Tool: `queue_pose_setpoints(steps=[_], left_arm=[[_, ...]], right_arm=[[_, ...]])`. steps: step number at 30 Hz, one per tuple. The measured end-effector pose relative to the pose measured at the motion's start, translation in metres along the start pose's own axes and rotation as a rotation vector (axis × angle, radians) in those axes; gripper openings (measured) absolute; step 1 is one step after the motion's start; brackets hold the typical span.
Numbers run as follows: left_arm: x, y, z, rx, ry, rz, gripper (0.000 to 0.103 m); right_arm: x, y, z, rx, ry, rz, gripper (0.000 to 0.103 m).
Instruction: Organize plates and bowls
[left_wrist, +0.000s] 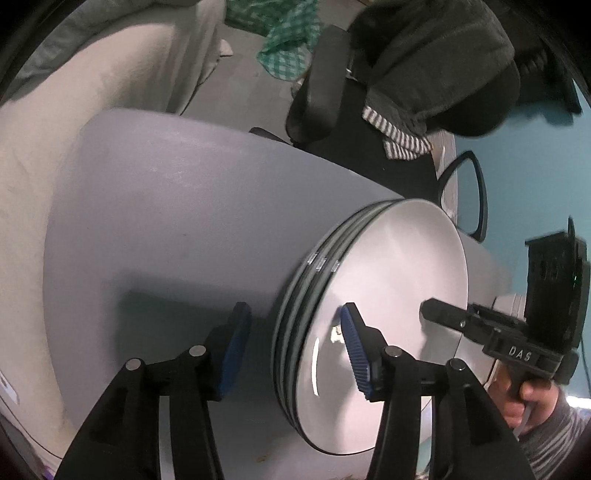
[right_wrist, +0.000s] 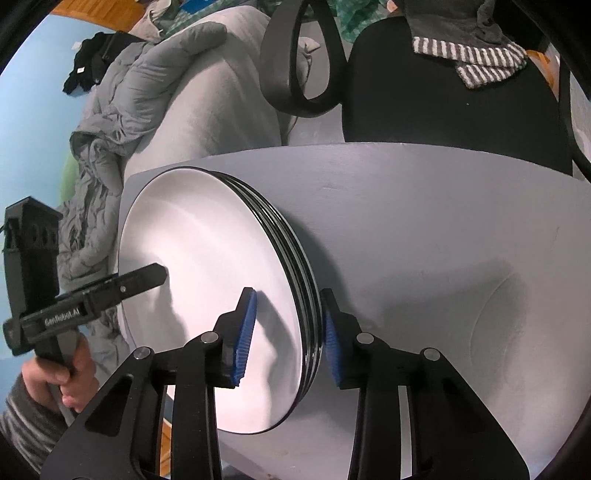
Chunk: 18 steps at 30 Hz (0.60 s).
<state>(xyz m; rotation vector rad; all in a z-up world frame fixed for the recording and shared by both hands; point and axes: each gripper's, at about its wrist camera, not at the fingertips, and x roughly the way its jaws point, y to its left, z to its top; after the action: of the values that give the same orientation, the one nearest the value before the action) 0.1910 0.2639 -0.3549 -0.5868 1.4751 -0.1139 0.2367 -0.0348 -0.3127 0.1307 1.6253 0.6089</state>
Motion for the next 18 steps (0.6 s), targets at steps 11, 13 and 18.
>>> queue_pose_setpoints(steps=[11,13,18], left_arm=[[0.011,-0.027,-0.004,0.068,0.030,0.045,0.054],[0.010,-0.028,-0.008,0.075,0.028,0.046,0.054],[0.017,-0.042,-0.016,0.086,0.039,0.055,0.054]], right_arm=[[-0.003,0.000,-0.001,-0.018,0.011,-0.025,0.031],[-0.004,-0.001,-0.003,-0.022,0.021,-0.031,0.031],[-0.009,-0.012,-0.014,-0.003,0.027,-0.026,0.031]])
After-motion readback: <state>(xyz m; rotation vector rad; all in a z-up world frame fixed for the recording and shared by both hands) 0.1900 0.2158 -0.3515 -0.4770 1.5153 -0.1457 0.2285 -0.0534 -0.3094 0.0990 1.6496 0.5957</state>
